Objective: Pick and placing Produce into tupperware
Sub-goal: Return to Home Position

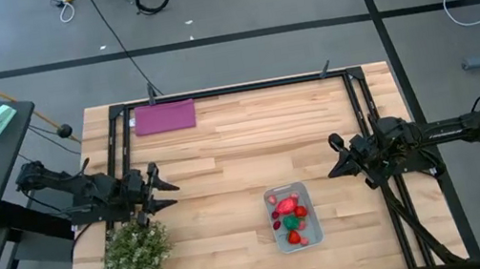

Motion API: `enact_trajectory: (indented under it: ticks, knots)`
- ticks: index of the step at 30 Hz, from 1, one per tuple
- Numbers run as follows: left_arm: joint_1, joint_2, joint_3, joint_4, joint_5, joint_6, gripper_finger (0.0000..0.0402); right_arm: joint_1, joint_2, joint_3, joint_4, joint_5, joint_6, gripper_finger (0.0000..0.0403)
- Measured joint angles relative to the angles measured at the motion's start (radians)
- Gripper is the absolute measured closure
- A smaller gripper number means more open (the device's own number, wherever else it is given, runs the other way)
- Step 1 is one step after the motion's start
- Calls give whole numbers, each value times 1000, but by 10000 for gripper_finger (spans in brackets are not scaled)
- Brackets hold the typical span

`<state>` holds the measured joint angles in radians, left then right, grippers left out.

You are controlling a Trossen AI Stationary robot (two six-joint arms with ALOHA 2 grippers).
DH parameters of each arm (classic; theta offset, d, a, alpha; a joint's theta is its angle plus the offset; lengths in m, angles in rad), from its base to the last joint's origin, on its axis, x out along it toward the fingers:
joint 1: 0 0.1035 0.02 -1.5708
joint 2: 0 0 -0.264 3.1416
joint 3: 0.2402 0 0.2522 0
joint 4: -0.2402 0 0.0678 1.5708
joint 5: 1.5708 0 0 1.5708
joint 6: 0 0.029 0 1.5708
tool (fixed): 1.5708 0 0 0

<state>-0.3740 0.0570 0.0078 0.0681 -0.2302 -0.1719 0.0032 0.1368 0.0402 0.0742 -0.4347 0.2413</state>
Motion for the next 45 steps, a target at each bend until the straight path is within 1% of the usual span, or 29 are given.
enact_trajectory:
  ticks: [17, 25, 32, 40, 45]
  knots:
    - [0, 0, 0, 1, 0, 1, 218, 0, 0, 0, 0, 0, 0, 395]
    - [0, 0, -1, 2, 0, 1, 212, 0, 0, 0, 0, 0, 0, 395]
    - [0, 0, -1, 2, 0, 0, 218, 0, 0, 0, 0, 0, 0, 395]
    - [0, 0, -1, 2, 0, 1, 212, 0, 0, 0, 0, 0, 0, 395]
    - [0, 0, -1, 2, 0, 1, 217, 0, 0, 0, 0, 0, 0, 395]
